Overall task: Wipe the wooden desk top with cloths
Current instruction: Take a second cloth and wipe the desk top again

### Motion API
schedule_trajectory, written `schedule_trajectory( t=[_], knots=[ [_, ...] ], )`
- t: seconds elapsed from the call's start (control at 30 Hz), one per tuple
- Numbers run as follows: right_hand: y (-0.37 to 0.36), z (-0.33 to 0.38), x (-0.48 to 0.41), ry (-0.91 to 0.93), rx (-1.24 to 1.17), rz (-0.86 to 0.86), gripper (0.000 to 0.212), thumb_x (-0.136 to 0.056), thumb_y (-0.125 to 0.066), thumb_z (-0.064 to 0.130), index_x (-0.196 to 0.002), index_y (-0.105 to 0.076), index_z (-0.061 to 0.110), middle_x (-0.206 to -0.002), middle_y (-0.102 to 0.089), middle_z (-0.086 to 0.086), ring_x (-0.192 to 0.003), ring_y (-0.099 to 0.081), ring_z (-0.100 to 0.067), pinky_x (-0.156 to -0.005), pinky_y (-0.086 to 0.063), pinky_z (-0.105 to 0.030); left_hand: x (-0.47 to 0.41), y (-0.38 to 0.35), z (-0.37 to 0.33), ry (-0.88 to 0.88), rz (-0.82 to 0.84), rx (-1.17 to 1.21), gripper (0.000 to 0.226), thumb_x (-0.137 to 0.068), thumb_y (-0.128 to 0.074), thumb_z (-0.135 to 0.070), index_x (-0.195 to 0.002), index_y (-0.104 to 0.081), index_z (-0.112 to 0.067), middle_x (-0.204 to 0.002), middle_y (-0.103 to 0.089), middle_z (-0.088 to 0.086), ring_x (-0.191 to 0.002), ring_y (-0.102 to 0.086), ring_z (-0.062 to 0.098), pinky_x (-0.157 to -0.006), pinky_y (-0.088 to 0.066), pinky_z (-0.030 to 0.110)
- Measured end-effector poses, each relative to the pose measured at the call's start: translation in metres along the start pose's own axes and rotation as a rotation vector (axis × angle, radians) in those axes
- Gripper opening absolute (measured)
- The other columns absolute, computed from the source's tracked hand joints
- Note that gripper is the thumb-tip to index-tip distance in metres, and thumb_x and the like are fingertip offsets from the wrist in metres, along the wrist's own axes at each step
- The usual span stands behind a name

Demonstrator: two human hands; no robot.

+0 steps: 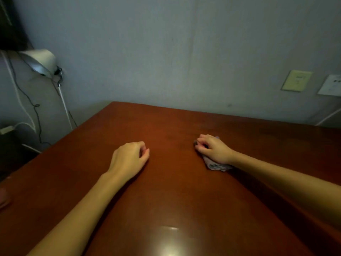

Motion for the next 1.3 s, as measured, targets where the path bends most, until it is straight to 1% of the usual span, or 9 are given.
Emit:
schedule_trajectory(
  t=[0.2,0.3,0.5,0.63,0.73,0.93,1.03,1.17,1.3],
  knots=[
    [0.008,-0.052,-0.069,-0.152,0.074,-0.067,0.035,-0.095,-0.051,0.017,-0.063,-0.036,0.018,-0.077,-0.046,-0.007,-0.073,-0.043,-0.020,-0.063,-0.022,-0.032,-0.019,-0.012,-0.013,-0.090,-0.070,-0.044,0.027,-0.095,-0.046,-0.036,-0.071,-0.048,-0.024,-0.069,-0.052,-0.009,-0.065,-0.050,0.007,-0.049,-0.032,0.021],
    [0.012,-0.080,-0.104,-0.265,0.114,-0.086,0.032,-0.095,-0.049,0.019,-0.065,-0.038,0.013,-0.076,-0.047,-0.011,-0.073,-0.046,-0.025,-0.065,-0.028,-0.037,-0.019,-0.014,-0.009,-0.093,-0.081,-0.022,0.026,-0.095,-0.046,-0.037,-0.072,-0.050,-0.025,-0.068,-0.052,-0.010,-0.064,-0.050,0.005,-0.054,-0.042,0.023],
    [0.018,-0.108,-0.140,-0.458,0.179,-0.150,0.036,-0.093,-0.049,0.025,-0.060,-0.035,0.018,-0.077,-0.052,-0.012,-0.076,-0.050,-0.028,-0.064,-0.034,-0.034,-0.018,-0.012,-0.008,-0.105,-0.088,-0.008,0.026,-0.094,-0.045,-0.038,-0.072,-0.048,-0.025,-0.068,-0.051,-0.009,-0.066,-0.050,0.007,-0.056,-0.044,0.026],
    [0.002,-0.069,-0.128,-0.311,0.214,-0.072,0.025,-0.096,-0.046,0.025,-0.073,-0.047,0.013,-0.091,-0.056,-0.018,-0.089,-0.054,-0.033,-0.068,-0.032,-0.035,-0.018,-0.011,-0.009,-0.112,-0.095,-0.004,0.026,-0.094,-0.046,-0.038,-0.071,-0.047,-0.024,-0.067,-0.049,-0.008,-0.066,-0.050,0.009,-0.050,-0.034,0.025],
    [-0.009,-0.030,-0.096,-0.100,0.201,-0.028,0.023,-0.097,-0.047,0.025,-0.076,-0.047,0.015,-0.085,-0.049,-0.008,-0.083,-0.047,-0.025,-0.069,-0.027,-0.032,-0.017,-0.012,-0.009,-0.116,-0.098,-0.001,0.025,-0.094,-0.047,-0.038,-0.071,-0.047,-0.025,-0.066,-0.048,-0.009,-0.065,-0.048,0.007,-0.047,-0.028,0.020],
    [-0.013,0.000,-0.061,0.115,0.081,0.024,0.027,-0.097,-0.047,0.026,-0.071,-0.041,0.018,-0.077,-0.042,0.000,-0.073,-0.041,-0.017,-0.068,-0.027,-0.029,-0.015,-0.013,-0.008,-0.102,-0.088,0.010,0.025,-0.093,-0.048,-0.038,-0.070,-0.047,-0.026,-0.066,-0.048,-0.009,-0.063,-0.048,0.005,-0.052,-0.042,0.024],
    [-0.010,-0.015,-0.085,0.094,0.057,0.005,0.025,-0.095,-0.045,0.028,-0.072,-0.041,0.020,-0.077,-0.043,-0.001,-0.077,-0.047,-0.023,-0.071,-0.030,-0.033,-0.015,-0.014,-0.009,-0.102,-0.088,-0.022,0.024,-0.091,-0.051,-0.037,-0.070,-0.047,-0.026,-0.064,-0.046,-0.009,-0.062,-0.049,0.008,-0.051,-0.043,0.027],
    [-0.004,-0.065,-0.141,-0.102,0.091,-0.035,0.025,-0.098,-0.048,0.023,-0.077,-0.052,0.009,-0.088,-0.053,-0.013,-0.089,-0.052,-0.029,-0.072,-0.028,-0.034,-0.022,-0.016,-0.018,-0.126,-0.026,-0.078,0.023,-0.093,-0.047,-0.038,-0.073,-0.046,-0.028,-0.069,-0.047,-0.010,-0.065,-0.050,0.008,-0.054,-0.046,0.025],
    [0.005,-0.105,-0.187,-0.286,0.112,-0.127,0.025,-0.095,-0.048,0.024,-0.082,-0.058,0.005,-0.097,-0.062,-0.023,-0.094,-0.058,-0.036,-0.073,-0.041,-0.038,-0.048,-0.028,-0.039,-0.138,0.026,-0.066,0.024,-0.096,-0.041,-0.039,-0.076,-0.048,-0.027,-0.076,-0.049,-0.011,-0.069,-0.050,0.006,-0.059,-0.042,0.021]
  ],
)
Point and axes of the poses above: each hand's wrist, its own x-axis away from the middle knuckle, its own y-axis out of the back of the hand, z = x × y, the point moved 10 cm from there along -x, towards the middle knuckle
